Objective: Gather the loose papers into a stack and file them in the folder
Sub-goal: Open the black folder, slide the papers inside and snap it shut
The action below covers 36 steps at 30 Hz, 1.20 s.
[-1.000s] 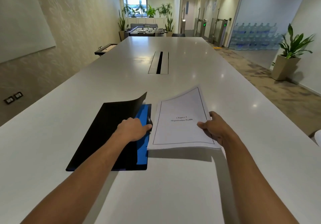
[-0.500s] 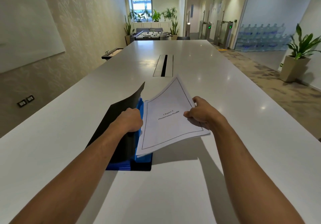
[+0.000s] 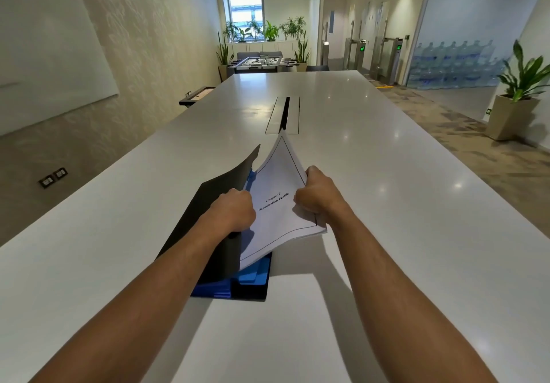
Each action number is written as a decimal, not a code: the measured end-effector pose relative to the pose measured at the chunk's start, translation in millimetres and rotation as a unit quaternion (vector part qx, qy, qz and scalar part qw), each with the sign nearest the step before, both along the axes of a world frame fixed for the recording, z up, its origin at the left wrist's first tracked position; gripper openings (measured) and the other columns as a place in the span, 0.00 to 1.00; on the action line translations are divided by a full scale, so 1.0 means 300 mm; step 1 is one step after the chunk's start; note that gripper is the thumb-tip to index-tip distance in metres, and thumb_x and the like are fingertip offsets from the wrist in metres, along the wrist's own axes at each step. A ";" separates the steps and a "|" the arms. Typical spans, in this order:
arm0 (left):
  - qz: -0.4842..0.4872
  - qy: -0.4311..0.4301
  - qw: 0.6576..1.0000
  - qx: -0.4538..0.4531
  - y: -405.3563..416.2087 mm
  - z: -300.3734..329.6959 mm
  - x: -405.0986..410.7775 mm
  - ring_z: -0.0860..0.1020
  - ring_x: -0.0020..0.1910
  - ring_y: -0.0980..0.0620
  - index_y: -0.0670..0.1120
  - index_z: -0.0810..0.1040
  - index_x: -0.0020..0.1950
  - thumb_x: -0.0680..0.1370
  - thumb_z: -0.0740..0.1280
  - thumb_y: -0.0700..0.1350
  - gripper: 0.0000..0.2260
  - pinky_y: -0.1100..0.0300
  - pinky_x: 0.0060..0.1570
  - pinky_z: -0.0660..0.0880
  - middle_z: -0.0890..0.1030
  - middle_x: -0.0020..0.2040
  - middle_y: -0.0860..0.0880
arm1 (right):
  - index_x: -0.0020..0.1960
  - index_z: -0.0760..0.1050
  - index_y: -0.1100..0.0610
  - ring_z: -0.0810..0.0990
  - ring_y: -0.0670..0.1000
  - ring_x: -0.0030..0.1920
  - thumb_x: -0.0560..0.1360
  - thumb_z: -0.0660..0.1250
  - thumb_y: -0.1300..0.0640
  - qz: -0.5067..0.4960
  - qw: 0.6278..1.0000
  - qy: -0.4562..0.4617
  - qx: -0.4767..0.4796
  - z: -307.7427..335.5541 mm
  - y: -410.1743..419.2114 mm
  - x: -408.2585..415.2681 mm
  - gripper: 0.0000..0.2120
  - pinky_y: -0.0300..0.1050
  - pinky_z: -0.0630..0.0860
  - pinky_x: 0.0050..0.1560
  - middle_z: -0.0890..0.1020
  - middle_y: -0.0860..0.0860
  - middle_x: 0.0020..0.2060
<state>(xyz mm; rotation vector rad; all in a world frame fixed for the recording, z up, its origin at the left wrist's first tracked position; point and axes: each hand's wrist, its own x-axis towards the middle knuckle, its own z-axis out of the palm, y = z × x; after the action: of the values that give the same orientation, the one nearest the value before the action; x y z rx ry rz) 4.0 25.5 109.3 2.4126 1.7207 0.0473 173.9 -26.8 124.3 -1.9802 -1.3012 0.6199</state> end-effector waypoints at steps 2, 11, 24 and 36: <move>0.000 0.000 1.000 0.006 -0.003 0.007 0.003 0.71 0.29 0.54 0.44 0.68 0.34 0.78 0.61 0.39 0.12 0.63 0.26 0.66 0.72 0.34 0.47 | 0.65 0.65 0.63 0.72 0.55 0.47 0.74 0.64 0.64 -0.002 1.000 0.002 0.011 -0.006 -0.003 -0.012 0.21 0.44 0.68 0.43 0.75 0.60 0.58; -0.004 -0.028 0.999 0.020 -0.013 0.027 0.057 0.73 0.30 0.53 0.43 0.73 0.42 0.79 0.63 0.44 0.07 0.65 0.29 0.69 0.74 0.36 0.47 | 0.66 0.61 0.56 0.76 0.58 0.55 0.73 0.68 0.65 0.014 0.995 0.102 -0.015 -0.135 0.011 -0.147 0.26 0.54 0.81 0.52 0.72 0.56 0.58; -0.011 -0.049 0.998 0.022 -0.014 -0.014 0.122 0.74 0.30 0.54 0.44 0.72 0.46 0.79 0.65 0.48 0.09 0.67 0.27 0.67 0.72 0.34 0.49 | 0.64 0.71 0.63 0.79 0.57 0.54 0.79 0.64 0.58 0.156 0.987 0.033 -0.028 -0.267 0.033 -0.238 0.15 0.46 0.77 0.52 0.79 0.61 0.55; -0.069 -0.091 0.993 0.006 -0.052 -0.073 0.138 0.79 0.50 0.49 0.51 0.64 0.73 0.79 0.63 0.43 0.23 0.59 0.47 0.75 0.75 0.64 0.43 | 0.61 0.67 0.56 0.71 0.48 0.32 0.80 0.60 0.48 -0.056 0.972 -0.224 0.048 -0.313 -0.016 -0.065 0.15 0.42 0.67 0.32 0.74 0.50 0.37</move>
<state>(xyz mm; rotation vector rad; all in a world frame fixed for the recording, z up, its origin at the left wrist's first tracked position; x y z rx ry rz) 45.4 9.8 87.5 2.4436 1.4770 0.2510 154.6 -31.5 30.5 -2.1708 -1.4304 0.0487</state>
